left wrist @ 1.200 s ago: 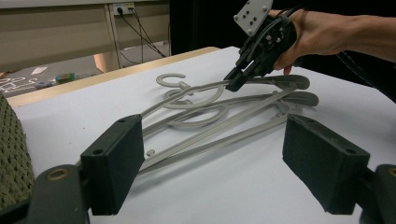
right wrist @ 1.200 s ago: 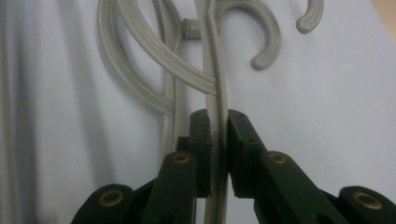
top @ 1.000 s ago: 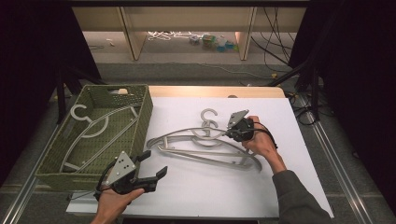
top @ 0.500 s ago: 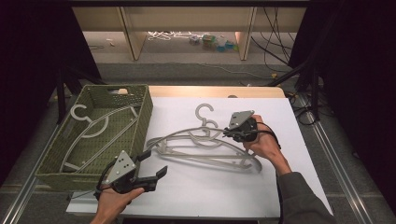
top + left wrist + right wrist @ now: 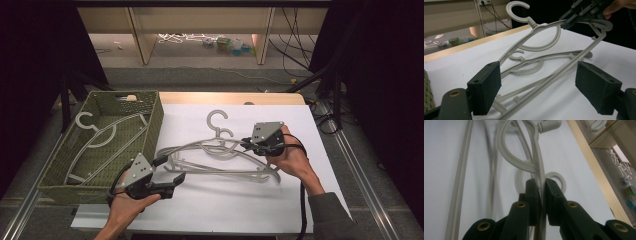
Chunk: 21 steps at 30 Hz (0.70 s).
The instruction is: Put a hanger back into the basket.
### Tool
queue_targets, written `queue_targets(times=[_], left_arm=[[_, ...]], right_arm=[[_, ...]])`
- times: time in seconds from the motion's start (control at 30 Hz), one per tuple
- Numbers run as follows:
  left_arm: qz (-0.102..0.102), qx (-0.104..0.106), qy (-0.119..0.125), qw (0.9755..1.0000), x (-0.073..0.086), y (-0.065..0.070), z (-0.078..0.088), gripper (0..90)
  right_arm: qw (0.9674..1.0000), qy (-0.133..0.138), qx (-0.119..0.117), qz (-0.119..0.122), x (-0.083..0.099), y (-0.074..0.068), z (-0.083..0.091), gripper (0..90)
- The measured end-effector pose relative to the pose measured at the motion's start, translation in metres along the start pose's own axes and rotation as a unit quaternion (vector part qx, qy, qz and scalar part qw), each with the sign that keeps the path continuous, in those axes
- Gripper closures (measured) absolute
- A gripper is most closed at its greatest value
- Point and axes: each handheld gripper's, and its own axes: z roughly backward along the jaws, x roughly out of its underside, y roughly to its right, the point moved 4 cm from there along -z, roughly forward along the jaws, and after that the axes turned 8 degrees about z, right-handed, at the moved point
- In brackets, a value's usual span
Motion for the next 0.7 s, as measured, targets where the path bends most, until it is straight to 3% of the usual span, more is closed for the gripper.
queue_targets(times=[0.33, 0.4, 0.43, 0.47, 0.7], left_arm=[[-0.018, 0.027, -0.05, 0.9982, -0.016, 0.007, -0.037, 23.3], [-0.015, 0.03, -0.055, 0.9979, -0.018, 0.007, -0.04, 23.3], [-0.014, 0.032, -0.056, 0.9978, -0.02, 0.007, -0.042, 23.3], [-0.01, 0.033, -0.058, 0.9977, -0.02, 0.007, -0.044, 23.5], [0.003, 0.044, -0.076, 0.9961, -0.022, 0.004, -0.056, 26.6]], right_arm=[[0.9996, 0.011, -0.011, 0.022, -0.007, -0.023, 0.013, 82.0], [0.9993, 0.013, -0.024, 0.025, -0.008, -0.029, 0.015, 82.0], [0.9994, 0.012, -0.015, 0.029, -0.008, -0.029, 0.015, 82.0], [0.9993, 0.014, -0.024, 0.026, -0.009, -0.031, 0.016, 82.0], [0.999, 0.017, -0.02, 0.037, -0.013, -0.037, 0.019, 82.0]])
